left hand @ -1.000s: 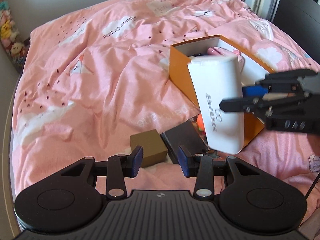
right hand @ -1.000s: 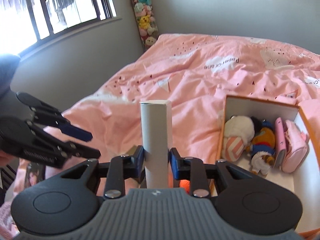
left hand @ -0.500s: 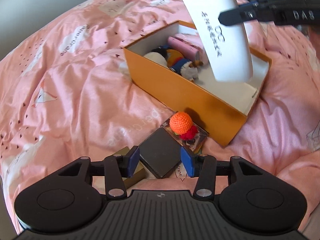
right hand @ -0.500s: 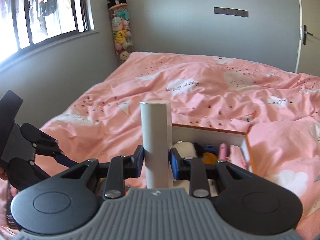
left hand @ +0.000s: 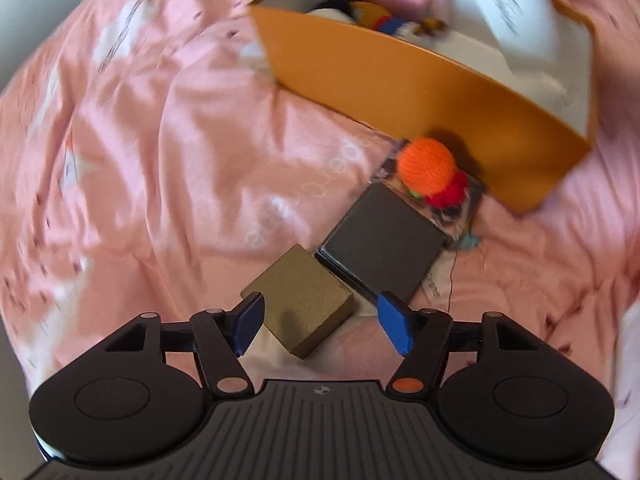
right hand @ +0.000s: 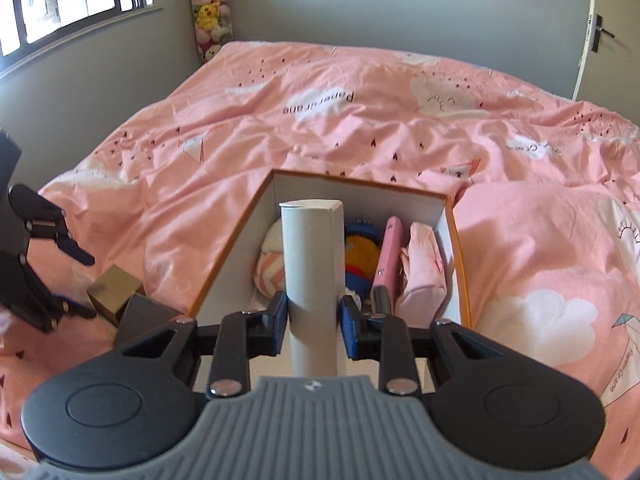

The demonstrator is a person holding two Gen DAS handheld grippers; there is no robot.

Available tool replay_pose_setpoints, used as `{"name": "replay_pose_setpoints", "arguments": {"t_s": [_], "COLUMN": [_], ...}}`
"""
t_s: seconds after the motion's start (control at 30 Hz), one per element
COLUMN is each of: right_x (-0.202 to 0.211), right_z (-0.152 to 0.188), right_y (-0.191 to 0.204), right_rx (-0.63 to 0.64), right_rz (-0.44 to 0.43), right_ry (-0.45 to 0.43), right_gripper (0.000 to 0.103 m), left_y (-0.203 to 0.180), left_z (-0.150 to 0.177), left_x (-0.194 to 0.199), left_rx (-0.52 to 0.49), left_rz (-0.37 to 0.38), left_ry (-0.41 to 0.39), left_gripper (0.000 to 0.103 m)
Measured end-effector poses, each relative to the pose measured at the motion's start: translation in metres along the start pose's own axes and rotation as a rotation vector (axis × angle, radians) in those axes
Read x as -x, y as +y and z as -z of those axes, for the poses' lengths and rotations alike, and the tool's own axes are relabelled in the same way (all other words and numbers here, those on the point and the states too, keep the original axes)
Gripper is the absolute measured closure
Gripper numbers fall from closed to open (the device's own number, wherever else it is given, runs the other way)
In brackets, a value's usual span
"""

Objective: Organize objects
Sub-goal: 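Lower the white block into the box with the right tool while the left tool grasps the brown cube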

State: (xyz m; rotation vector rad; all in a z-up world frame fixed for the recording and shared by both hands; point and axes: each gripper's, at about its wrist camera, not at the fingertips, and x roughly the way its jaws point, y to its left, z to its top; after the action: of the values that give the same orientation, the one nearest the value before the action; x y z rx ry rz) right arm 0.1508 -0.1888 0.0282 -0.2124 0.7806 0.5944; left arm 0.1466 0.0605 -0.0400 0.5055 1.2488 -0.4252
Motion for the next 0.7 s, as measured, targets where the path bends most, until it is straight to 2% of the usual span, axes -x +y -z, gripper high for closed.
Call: {"name": "replay_pose_setpoints", "arguments": {"t_s": [0.1,0.2,0.33,0.47,0.53,0.7], "right_x": [-0.013,-0.024,-0.032,-0.037,-0.039,-0.044], "right_z": [0.004,0.007,0.007,0.007,0.007,0.009], "right_y": [0.001,0.004,0.008,0.011,0.011,0.009], "right_rx": [0.050,0.104,0.157,0.185,0.190,0.193], "right_rz": [-0.005,-0.003,-0.018,-0.032,-0.037,-0.044], "right_ry": [0.045,0.079,0.099,0.108,0.112,0.125], "right_gripper": [0.074,0.074,0.074,0.074,0.074,0.074], "left_y": [0.027,0.048,0.068,0.078,0.081,0.081], "left_z": [-0.003,-0.004,-0.001,0.005,0.010,0.019], "left_x": [-0.005,-0.016,-0.031,-0.050,-0.061,-0.077], "left_rx": [0.186,0.352,0.518,0.599,0.635,0.673], "left_rz": [0.062,0.085,0.130,0.144,0.172,0.240], "left_ry": [0.029,0.096,0.142,0.197,0.232,0.244], "left_gripper": [0.024,0.024,0.024,0.023,0.016,0.012]}}
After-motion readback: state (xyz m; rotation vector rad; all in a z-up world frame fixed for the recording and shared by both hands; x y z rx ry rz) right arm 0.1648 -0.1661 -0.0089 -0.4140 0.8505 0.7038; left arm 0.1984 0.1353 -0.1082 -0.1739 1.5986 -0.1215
